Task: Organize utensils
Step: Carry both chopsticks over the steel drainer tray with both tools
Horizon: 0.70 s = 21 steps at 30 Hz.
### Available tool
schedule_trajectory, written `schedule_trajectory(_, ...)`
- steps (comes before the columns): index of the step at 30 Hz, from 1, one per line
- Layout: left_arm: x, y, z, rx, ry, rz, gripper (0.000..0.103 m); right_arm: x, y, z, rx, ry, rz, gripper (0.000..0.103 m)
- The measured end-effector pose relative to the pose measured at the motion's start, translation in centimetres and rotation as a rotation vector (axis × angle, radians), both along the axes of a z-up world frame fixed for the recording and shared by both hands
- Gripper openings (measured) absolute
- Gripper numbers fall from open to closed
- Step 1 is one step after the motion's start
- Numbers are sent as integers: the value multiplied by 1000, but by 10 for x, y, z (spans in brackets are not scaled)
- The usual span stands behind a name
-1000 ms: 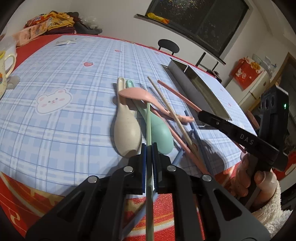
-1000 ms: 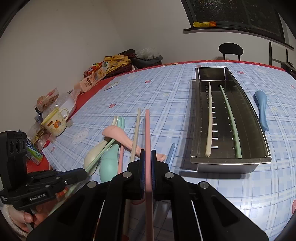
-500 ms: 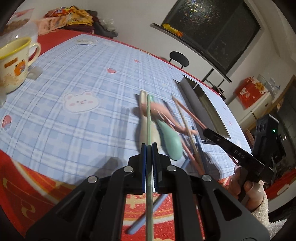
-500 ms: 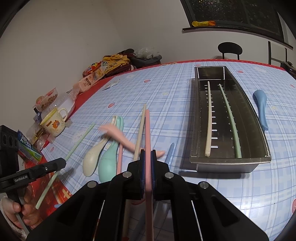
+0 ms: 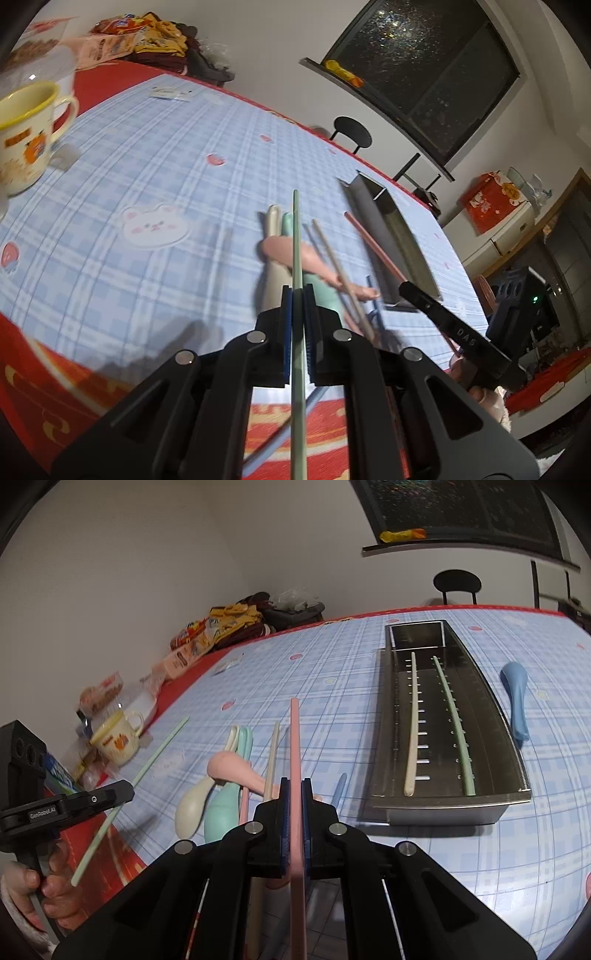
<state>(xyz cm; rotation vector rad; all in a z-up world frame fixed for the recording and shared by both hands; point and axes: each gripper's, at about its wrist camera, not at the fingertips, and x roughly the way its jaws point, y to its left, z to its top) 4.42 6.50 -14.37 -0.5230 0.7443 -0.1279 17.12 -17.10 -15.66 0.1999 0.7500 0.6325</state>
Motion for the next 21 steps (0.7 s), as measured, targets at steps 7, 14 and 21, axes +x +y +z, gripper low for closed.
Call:
schedule_trajectory(7,38,-30,34,17,-61,-72,10,24,-35,23,121,14,-51,6)
schedule_trajectory(14,107,-81,66,-22,-127,-109,10,84,-55,55,104,-76,-200,6)
schedule_trajectory(21,184,-130,53,-94,-59,-103,10,109,-66,25,42,2,-272,6)
